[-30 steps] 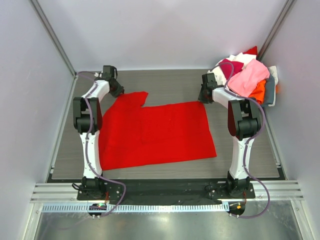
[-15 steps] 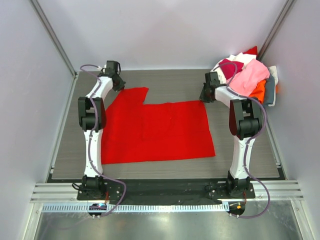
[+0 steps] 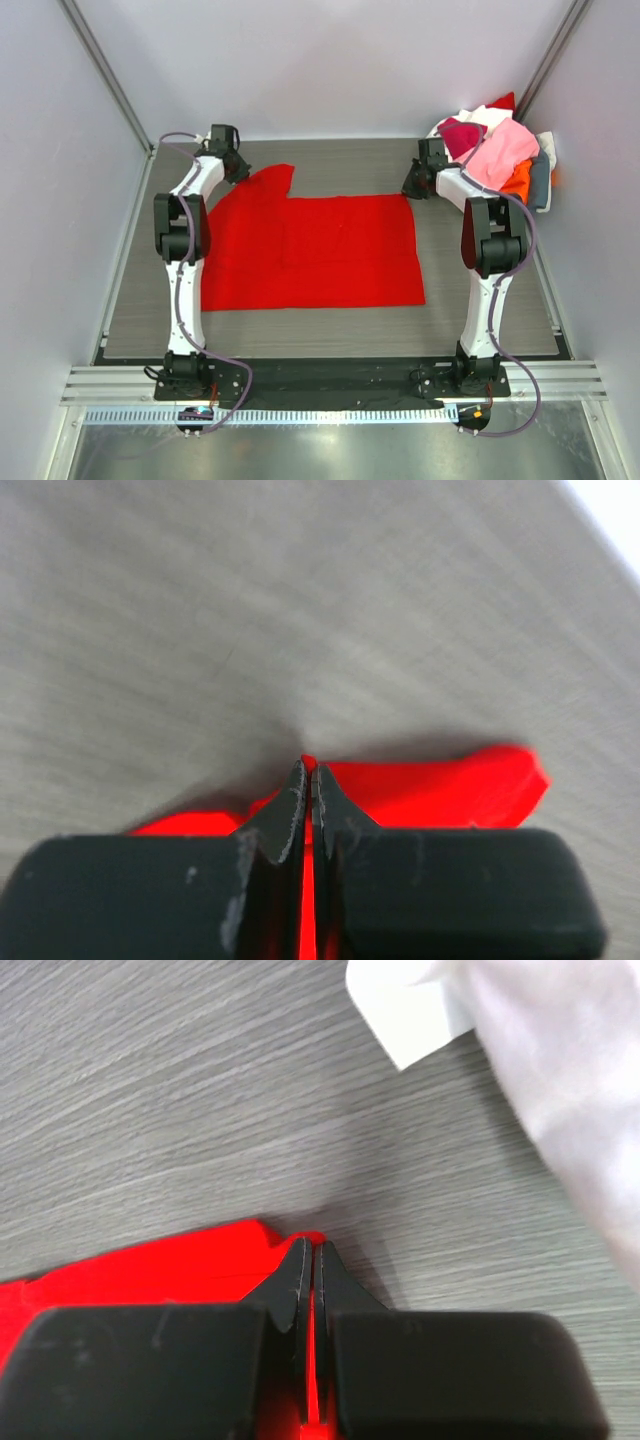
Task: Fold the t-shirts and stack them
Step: Fold the tshirt
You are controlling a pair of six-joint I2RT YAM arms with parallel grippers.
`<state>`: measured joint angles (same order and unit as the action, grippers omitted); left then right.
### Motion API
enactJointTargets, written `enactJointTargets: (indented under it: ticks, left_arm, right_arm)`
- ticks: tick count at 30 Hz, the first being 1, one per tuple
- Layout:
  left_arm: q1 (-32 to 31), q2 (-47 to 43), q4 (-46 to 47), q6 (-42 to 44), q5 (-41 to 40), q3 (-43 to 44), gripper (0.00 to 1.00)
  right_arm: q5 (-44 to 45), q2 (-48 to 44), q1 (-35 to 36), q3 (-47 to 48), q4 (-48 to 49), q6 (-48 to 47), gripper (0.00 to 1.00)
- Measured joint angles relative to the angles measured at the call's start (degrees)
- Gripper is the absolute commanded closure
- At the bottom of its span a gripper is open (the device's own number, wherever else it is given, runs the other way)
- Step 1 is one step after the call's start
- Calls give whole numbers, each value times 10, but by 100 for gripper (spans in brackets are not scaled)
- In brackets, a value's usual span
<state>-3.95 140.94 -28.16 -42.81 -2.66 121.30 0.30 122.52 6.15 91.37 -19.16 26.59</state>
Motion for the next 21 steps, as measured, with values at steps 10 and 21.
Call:
enactJointTargets:
  ticks: [10,21]
  left_arm:
    - [0,-117,16,-2,8,-129,100]
    - [-9,-283,58,4,-23,-270,100]
  right_arm:
    - [-20,-79,0,-55,-21,0,99]
    - [-32,-191,0,-126,-24,3,99]
